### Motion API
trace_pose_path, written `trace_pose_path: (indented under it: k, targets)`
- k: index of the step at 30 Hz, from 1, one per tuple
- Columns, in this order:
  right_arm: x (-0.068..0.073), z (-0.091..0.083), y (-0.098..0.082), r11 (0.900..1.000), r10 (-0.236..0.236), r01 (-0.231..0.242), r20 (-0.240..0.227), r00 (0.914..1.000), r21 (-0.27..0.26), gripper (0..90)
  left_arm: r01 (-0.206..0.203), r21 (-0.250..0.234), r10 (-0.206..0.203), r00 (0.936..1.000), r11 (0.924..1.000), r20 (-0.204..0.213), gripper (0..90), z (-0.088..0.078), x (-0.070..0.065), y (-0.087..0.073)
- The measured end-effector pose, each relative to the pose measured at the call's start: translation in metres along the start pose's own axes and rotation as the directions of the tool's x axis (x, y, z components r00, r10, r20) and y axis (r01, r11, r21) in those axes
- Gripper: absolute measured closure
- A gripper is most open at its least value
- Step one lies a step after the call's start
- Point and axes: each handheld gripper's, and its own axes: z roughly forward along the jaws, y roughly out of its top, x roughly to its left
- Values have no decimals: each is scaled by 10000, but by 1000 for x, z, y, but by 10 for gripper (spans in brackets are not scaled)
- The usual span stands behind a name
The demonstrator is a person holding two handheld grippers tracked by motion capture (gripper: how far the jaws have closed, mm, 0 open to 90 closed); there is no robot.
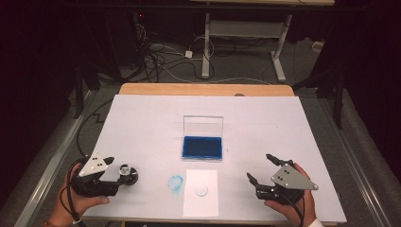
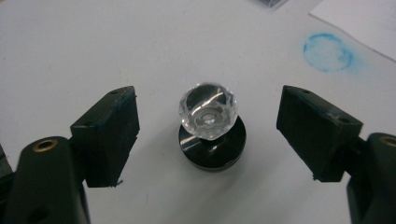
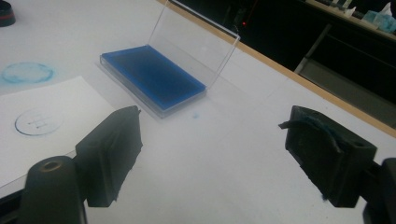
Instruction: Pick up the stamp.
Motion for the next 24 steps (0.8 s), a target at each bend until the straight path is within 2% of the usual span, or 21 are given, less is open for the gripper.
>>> trace_pose_path:
  k: [5,8,13,14,18,19,24]
  targets:
    - [1,2,-1,9999,-31,32,-59,10000,126,187,-17,751,3,9998,9972,190,205,11,6,3]
    - [1,3,-1,9998,-95,97,-115,9999,186,188,-11,1037,-21,9995,9946,310,206,21,9,6]
    - [2,4,-2,9996,-86,90,-135,9999,252,191,170,1517,-257,9981,9883,552,217,35,16,9]
    - [2,4,-2,9996,-90,94,-132,9999,262,192,235,1687,-360,9968,9854,718,217,40,20,9]
    - [3,5,-2,9996,-90,94,-140,9999,282,194,317,1868,-475,9956,9819,807,259,43,24,9]
    - [3,5,-2,9996,-96,100,-159,9998,270,194,303,1872,-487,9943,9819,944,282,42,25,9]
    - [5,5,-1,9995,-214,219,-202,9996,249,196,122,1907,-343,9930,9816,1128,336,42,25,13]
